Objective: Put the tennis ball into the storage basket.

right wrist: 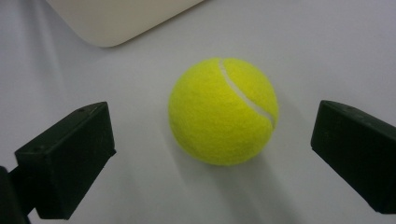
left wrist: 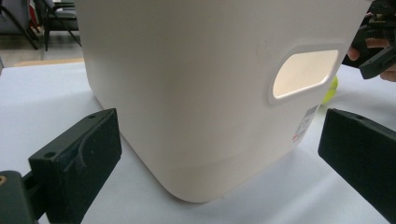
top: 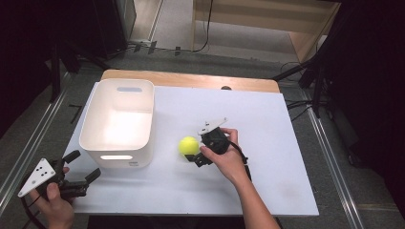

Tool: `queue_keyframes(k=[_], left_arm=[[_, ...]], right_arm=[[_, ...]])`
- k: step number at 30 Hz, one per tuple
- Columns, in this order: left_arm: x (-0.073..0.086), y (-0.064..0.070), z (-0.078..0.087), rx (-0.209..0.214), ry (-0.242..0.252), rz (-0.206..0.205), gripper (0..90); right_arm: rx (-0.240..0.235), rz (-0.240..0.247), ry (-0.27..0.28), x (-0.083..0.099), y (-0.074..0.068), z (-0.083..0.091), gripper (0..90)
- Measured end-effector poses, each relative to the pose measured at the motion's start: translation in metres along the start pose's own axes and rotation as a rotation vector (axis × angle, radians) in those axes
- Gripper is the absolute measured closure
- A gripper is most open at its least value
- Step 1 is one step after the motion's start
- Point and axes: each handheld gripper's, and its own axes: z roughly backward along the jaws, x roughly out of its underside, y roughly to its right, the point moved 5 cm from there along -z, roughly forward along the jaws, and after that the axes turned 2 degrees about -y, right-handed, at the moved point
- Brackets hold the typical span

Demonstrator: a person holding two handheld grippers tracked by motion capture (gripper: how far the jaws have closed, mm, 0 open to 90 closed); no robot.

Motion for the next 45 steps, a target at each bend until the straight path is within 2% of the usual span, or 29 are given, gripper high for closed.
queue_keyframes(k=[27,36,45], left_arm=[[0.000,0.000,0.001,0.005,0.001,0.001,0.0],[0.000,0.000,0.000,0.006,0.001,0.000,0.0],[0.000,0.000,0.001,0.007,0.001,0.002,0.0]], right_arm=[[0.001,-0.027,-0.105,-0.005,0.006,-0.025,0.0],[0.003,-0.005,-0.144,-0.007,0.004,-0.034,0.0],[0.004,0.005,-0.159,-0.009,0.003,-0.039,0.0]])
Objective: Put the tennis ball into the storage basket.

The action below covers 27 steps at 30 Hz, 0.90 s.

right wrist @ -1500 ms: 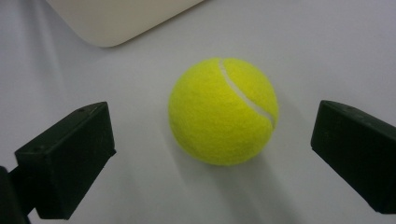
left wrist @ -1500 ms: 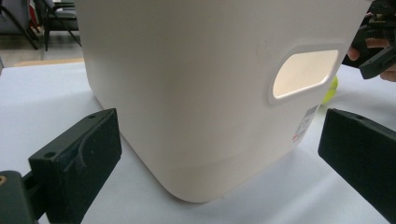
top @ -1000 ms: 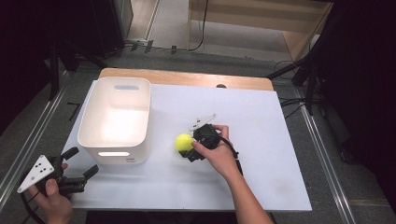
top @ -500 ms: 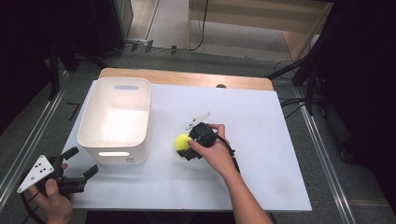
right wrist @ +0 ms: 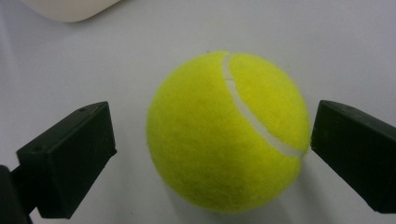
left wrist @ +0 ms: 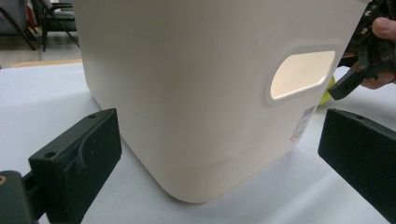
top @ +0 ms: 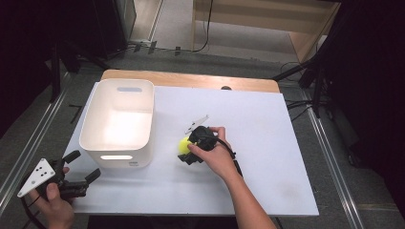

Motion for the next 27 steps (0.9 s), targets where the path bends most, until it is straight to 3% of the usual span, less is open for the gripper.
queue_keyframes(k=[3,13,15,19,27], left_arm=[[0.0000,-0.0001,0.0001,0.000,0.000,0.000,0.0],[0.0001,-0.0002,0.0001,0.000,-0.002,0.000,0.0],[0.0000,-0.0002,0.0000,0.000,-0.001,0.000,0.0],[0.0001,-0.0003,0.0001,0.001,-0.001,0.000,0.0],[0.0000,-0.0004,-0.0001,0.001,0.000,0.003,0.0]], right_arm=[[0.017,-0.005,-0.002,-0.0004,0.0004,-0.0006,6.4],[0.024,-0.003,-0.017,-0.0001,0.0009,-0.0050,6.6],[0.038,-0.006,-0.017,-0.0001,0.0014,-0.0053,13.1],[0.051,-0.016,-0.018,0.0000,0.0027,-0.0055,17.3],[0.032,-0.017,-0.014,-0.0003,0.0041,-0.0032,22.1]])
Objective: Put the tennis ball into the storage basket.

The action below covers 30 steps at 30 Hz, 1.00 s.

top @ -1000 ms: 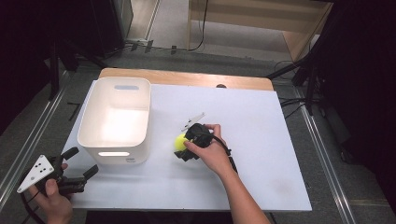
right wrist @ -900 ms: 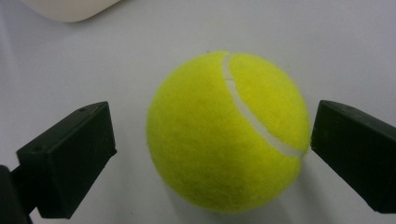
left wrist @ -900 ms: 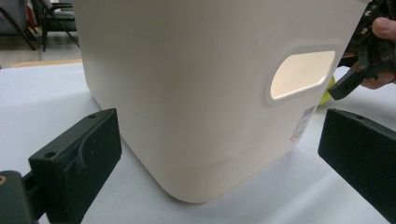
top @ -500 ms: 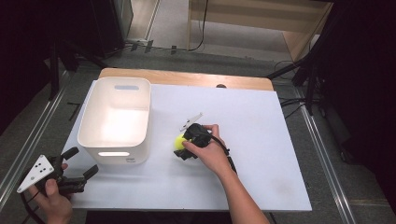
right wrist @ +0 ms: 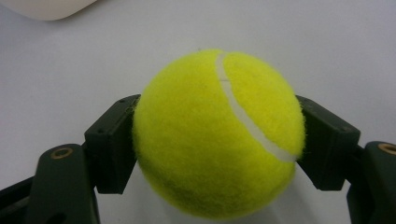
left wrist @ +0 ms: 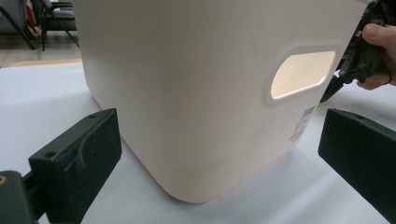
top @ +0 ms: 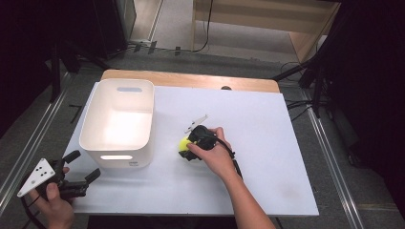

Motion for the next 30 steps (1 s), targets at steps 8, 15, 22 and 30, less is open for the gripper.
queue_keyframes(k=[8,15,22,30], left_arm=[[0.000,0.000,0.000,-0.001,-0.002,0.000,0.0],[0.000,0.000,0.000,0.000,-0.001,0.001,0.0],[0.000,0.000,0.000,0.001,0.000,0.001,0.0],[0.000,0.000,0.000,0.002,-0.002,0.000,0.0]], right_arm=[[-0.008,-0.006,0.011,0.000,0.003,0.006,22.2],[-0.013,0.002,0.022,-0.006,0.002,0.015,22.2],[-0.027,0.016,0.036,-0.013,0.001,0.023,22.3],[-0.048,0.027,0.043,-0.021,-0.001,0.031,22.3]])
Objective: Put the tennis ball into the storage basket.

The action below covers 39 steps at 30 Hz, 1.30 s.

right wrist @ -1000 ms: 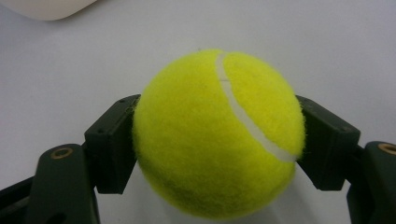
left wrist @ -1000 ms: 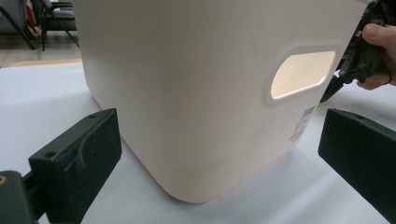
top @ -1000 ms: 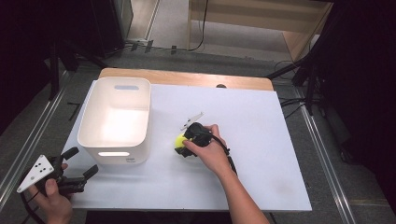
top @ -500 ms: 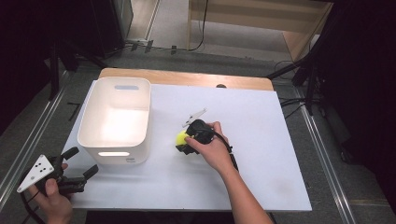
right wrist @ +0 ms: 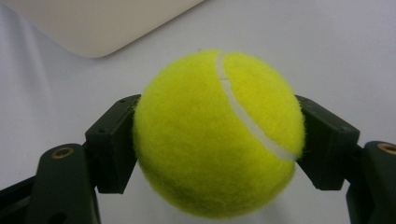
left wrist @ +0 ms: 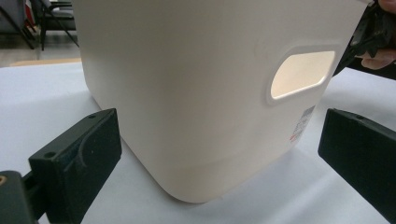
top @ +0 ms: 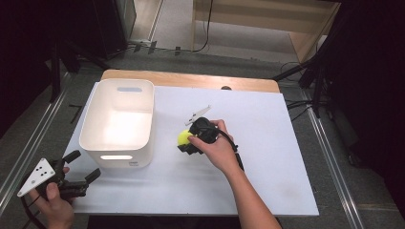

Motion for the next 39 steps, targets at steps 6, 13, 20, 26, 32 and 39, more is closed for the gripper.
queue_keyframes(k=[6,13,20,26,32,39], left_arm=[[0.000,0.000,0.000,0.001,0.000,-0.002,0.0],[0.000,0.000,0.000,0.001,-0.001,-0.002,0.0],[0.000,0.000,0.000,0.001,0.000,0.000,0.0],[0.000,0.000,0.000,0.002,0.000,-0.002,0.0],[0.000,0.000,0.000,0.003,0.000,-0.002,0.0],[0.000,0.000,0.000,0.004,-0.001,0.001,0.0]], right_arm=[[-0.017,0.018,0.010,-0.007,-0.003,0.005,22.4],[-0.037,0.030,0.018,-0.015,-0.007,0.010,22.5],[-0.056,0.054,0.028,-0.026,-0.013,0.015,22.5],[-0.076,0.072,0.034,-0.036,-0.019,0.020,22.6],[-0.094,0.095,0.044,-0.045,-0.024,0.025,22.7],[-0.116,0.100,0.060,-0.052,-0.025,0.030,22.7]])
